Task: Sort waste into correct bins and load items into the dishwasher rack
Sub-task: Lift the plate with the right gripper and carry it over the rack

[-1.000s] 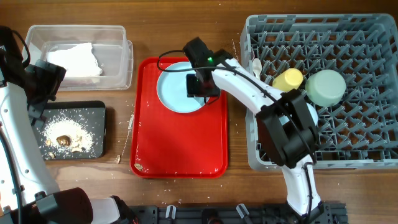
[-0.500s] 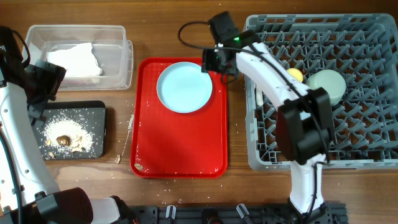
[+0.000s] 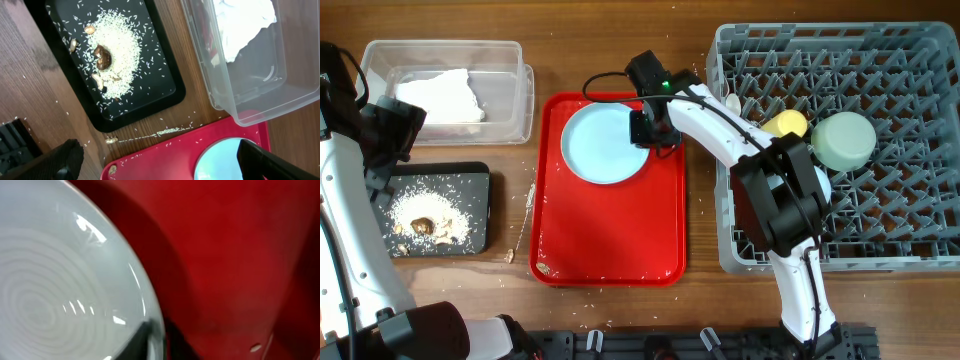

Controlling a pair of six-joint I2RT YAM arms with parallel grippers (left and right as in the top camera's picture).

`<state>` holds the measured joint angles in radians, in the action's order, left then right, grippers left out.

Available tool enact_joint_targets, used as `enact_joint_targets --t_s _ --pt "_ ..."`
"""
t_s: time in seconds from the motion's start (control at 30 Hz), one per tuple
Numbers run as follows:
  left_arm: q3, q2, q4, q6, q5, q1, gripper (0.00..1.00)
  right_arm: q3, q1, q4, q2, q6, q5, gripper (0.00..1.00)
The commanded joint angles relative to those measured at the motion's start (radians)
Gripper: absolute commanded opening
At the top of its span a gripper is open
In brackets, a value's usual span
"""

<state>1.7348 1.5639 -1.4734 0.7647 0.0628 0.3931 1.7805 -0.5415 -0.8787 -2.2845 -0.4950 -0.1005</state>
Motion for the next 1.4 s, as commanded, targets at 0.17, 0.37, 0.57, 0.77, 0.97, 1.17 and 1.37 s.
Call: enact_joint_targets --t_s 0.17,0.37,0.57,0.77,0.97,1.17,1.37 --pt "0.006 -0.008 0.002 0.0 0.01 0.005 1.0 0.042 0.126 -0.068 0.193 -0.003 0.108 0.04" --pt "0.006 -0.008 0.002 0.0 0.01 0.005 1.0 0.042 0.242 -0.164 0.442 -0.002 0.42 0.04" --pt "0.006 -0.008 0.002 0.0 0.01 0.005 1.0 0.04 0.307 -0.214 0.531 -0.007 0.765 0.04" --pt "0.006 -0.008 0.002 0.0 0.01 0.005 1.0 -0.023 0.319 -0.167 0.496 -0.06 1.023 0.04" --pt "0.006 -0.008 0.002 0.0 0.01 0.005 1.0 -0.06 0.316 -0.085 0.441 -0.063 1.016 0.04" --pt "0.006 -0.008 0.002 0.0 0.01 0.005 1.0 -0.084 0.314 -0.026 0.354 -0.052 1.096 0.04" --pt "0.006 -0.008 0.002 0.0 0.01 0.005 1.0 -0.085 0.292 -0.003 0.337 0.001 1.041 0.04"
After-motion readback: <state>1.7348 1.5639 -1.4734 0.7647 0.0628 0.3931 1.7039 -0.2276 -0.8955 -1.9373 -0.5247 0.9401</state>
